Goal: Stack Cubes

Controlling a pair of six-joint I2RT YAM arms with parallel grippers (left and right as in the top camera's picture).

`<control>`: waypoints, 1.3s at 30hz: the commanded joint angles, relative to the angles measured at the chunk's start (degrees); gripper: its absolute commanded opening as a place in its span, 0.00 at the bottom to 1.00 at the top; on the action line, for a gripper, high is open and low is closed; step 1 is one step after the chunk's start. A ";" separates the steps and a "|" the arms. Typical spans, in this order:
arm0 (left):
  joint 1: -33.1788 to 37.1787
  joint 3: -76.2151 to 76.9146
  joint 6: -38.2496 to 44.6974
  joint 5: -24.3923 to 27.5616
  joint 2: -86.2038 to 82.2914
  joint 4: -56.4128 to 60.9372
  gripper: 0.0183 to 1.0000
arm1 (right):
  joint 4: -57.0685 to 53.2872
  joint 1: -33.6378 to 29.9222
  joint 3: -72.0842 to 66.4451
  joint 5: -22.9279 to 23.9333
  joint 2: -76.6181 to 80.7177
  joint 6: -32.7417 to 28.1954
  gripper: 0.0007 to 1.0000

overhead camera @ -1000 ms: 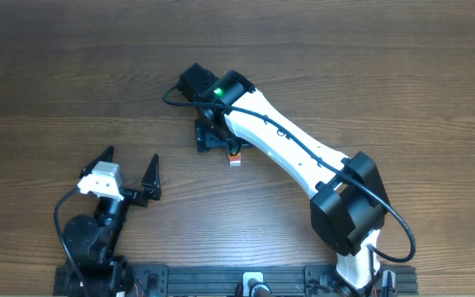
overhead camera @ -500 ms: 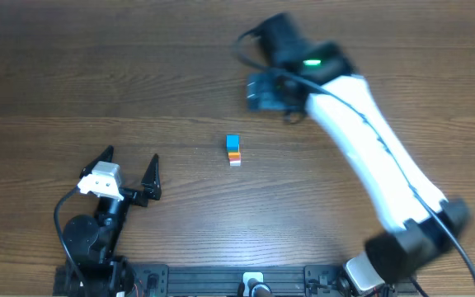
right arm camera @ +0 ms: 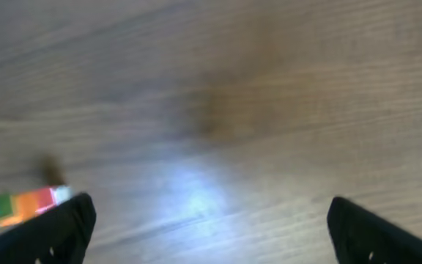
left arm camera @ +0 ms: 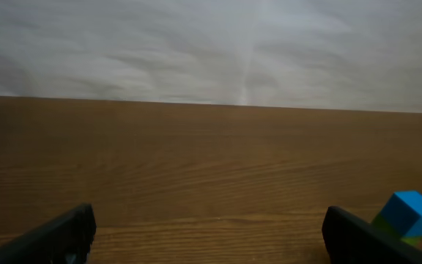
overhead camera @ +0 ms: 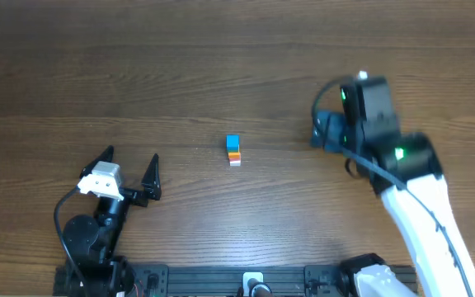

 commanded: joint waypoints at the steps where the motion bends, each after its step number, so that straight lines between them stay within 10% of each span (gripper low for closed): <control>1: 0.22 -0.28 0.85 0.52 -0.33 -0.02 1.00 | 11.02 -1.57 -13.73 1.25 -12.90 -2.62 0.99; 20: 0.22 -0.28 0.85 0.52 -0.33 -0.02 1.00 | 53.94 -6.54 -51.58 -2.60 -39.43 -17.62 0.99; 39: 0.22 -0.28 0.85 0.52 -0.33 -0.02 1.00 | 56.85 -10.93 -62.05 -6.51 -57.92 -22.34 0.99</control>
